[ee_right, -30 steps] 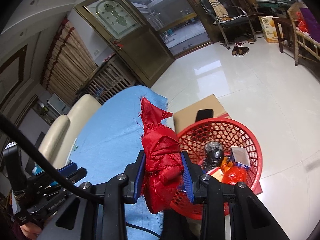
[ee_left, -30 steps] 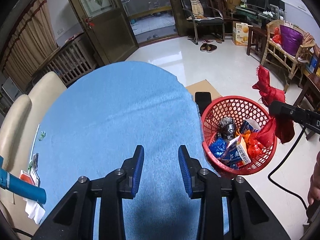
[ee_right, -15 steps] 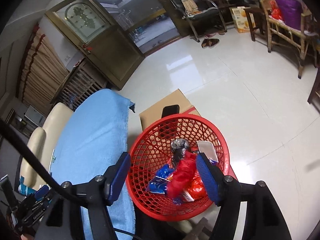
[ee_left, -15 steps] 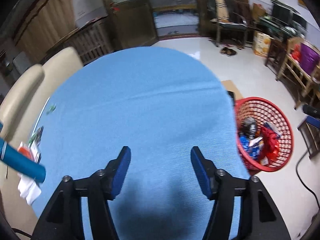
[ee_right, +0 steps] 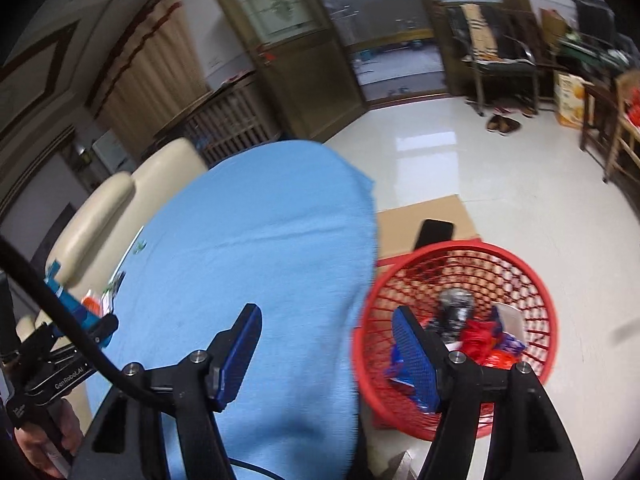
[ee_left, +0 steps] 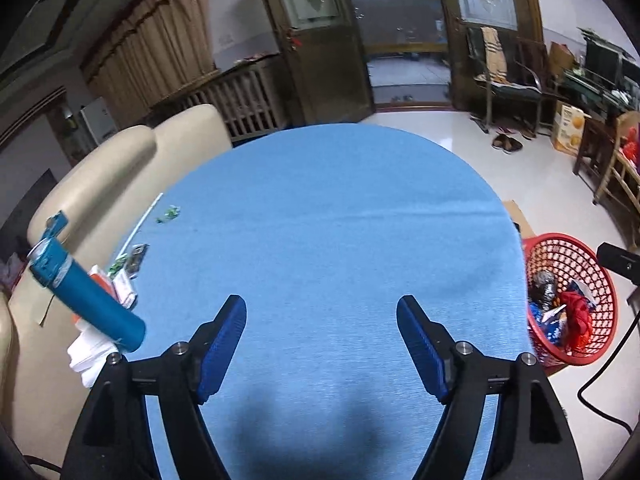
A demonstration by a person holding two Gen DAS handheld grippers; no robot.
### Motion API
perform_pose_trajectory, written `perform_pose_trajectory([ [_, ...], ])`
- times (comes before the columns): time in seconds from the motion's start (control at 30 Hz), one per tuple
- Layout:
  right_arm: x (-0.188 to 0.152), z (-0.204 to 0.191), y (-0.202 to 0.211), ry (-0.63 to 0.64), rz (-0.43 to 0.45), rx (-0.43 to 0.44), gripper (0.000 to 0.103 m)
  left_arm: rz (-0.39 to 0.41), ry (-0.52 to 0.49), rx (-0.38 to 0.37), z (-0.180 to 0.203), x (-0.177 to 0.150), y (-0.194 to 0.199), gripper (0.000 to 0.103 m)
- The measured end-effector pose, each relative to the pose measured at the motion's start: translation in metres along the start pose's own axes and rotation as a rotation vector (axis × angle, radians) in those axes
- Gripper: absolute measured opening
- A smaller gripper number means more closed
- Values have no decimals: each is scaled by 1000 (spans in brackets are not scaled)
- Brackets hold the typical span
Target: Collect trash
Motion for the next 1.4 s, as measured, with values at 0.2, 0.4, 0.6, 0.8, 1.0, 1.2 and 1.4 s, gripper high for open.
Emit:
perform_pose_trajectory([
  [0.2, -10, -52, -13, 82, -20, 28, 72, -9, 43, 52, -28, -15, 1, 78],
  [0.4, -21, -92, -28, 161, -33, 34, 72, -20, 100, 66, -54, -32, -3, 79],
  [0.6, -33, -130, -52, 192, -70, 59, 72, -36, 152, 85, -79, -49, -6, 79],
  [0.8, -48, -168, -58, 285, -76, 81, 72, -41, 197, 103, -95, -62, -4, 79],
  [1.0, -57, -191, -51, 348, -49, 94, 72, -38, 222, 108, -104, -68, 1, 79],
  [1.2, -63, -206, -51, 378, -47, 109, 72, -32, 237, 120, -111, -71, 6, 79],
  [1.4, -64, -218, -36, 409, 16, 124, 72, -7, 249, 129, -118, -68, 18, 79],
])
Point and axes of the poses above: each gripper's, at about its wrist camera, not at the fingertips, and y roughly against the way its jaws point, z to its right, x to its top, the point moved 7 cm from there along -y, roughly the way its jaws point, and after that the axes turned 10 degrees about -y, right-handed, at the moved point
